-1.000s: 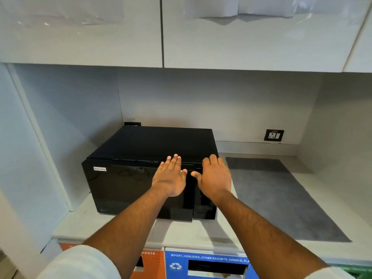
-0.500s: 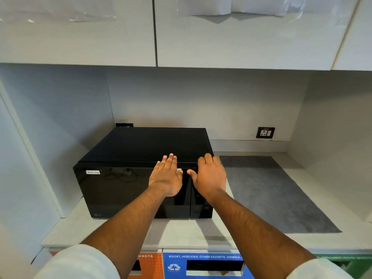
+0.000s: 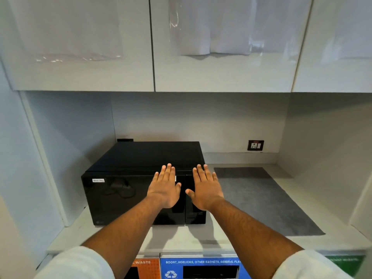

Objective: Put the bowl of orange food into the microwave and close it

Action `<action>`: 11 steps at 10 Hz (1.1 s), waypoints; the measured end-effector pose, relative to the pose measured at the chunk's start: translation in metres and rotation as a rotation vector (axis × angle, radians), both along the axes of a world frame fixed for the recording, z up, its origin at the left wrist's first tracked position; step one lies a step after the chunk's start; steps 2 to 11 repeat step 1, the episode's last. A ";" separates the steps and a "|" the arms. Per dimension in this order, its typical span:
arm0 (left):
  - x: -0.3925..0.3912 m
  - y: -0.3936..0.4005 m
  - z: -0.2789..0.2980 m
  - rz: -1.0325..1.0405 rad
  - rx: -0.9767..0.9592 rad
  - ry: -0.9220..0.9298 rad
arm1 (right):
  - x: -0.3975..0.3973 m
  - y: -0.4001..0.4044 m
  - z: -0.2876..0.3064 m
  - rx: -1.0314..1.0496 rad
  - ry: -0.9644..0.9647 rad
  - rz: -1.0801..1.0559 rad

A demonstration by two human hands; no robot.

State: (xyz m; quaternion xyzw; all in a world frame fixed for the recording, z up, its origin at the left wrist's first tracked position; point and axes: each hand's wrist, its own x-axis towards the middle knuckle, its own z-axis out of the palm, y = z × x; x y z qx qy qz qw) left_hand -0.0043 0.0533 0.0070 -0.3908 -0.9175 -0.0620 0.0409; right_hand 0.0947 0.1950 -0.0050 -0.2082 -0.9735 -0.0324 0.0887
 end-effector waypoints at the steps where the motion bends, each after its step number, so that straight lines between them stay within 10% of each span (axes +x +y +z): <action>1: 0.011 -0.006 0.013 0.005 0.032 0.070 | 0.011 -0.002 0.010 0.032 0.052 -0.015; 11: 0.011 -0.006 0.013 0.005 0.032 0.070 | 0.011 -0.002 0.010 0.032 0.052 -0.015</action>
